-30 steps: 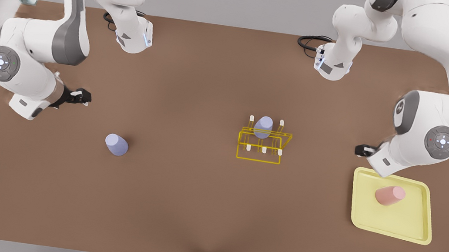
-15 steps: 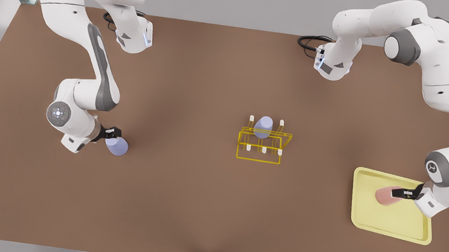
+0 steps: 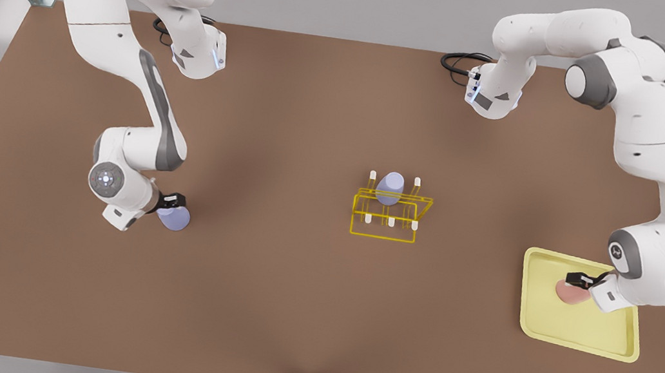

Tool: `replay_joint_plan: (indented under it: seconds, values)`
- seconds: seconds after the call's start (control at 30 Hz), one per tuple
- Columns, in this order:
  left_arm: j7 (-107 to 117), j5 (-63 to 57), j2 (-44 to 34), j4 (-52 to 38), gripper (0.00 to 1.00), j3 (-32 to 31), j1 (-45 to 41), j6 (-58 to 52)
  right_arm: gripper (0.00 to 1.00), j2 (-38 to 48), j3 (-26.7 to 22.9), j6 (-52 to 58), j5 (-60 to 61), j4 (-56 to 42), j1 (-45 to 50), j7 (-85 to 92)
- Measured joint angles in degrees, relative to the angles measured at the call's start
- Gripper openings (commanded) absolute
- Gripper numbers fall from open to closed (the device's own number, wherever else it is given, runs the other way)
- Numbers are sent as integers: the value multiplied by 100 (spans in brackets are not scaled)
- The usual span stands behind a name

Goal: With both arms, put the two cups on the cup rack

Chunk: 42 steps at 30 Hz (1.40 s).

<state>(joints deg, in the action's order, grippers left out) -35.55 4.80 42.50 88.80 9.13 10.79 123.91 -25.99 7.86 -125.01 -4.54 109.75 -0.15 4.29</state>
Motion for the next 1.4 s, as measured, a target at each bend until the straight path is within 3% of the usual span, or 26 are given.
replay_joint_plan:
  seconds: [0.17, 0.43, 0.5, 0.83, 0.97, 1.13, 1.3, 1.4]
  values:
    - [-240, -1, 36, 0, 92, 0, 1, 118, 100, -176, 16, 46, 13, -66, 47, -343]
    - [-509, -3, 88, 0, 92, 0, 9, 274, 100, -176, 13, -500, 129, 308, 15, -742]
    - [-553, -9, 93, -1, 85, -1, 21, 300, 100, -231, 13, -642, 137, 327, 18, -817]
    - [-662, -20, -126, 8, 85, -16, -36, 259, 100, -342, 13, -904, 144, 286, -51, -1068]
    - [-492, -28, -535, 68, 85, -24, -418, -133, 100, -334, 20, -917, 145, 278, -31, -1135]
    - [162, -37, -1537, 608, 85, -82, -1679, -767, 100, -279, 22, -869, 145, 392, -38, -1190]
    - [1217, -38, -1885, 725, 85, -768, -2325, -1136, 100, -241, 39, -790, 143, 404, -44, -1226]
    - [1880, -30, -2104, 735, 86, -927, -2586, -1475, 90, -245, 39, -760, 139, 401, -54, -1241]
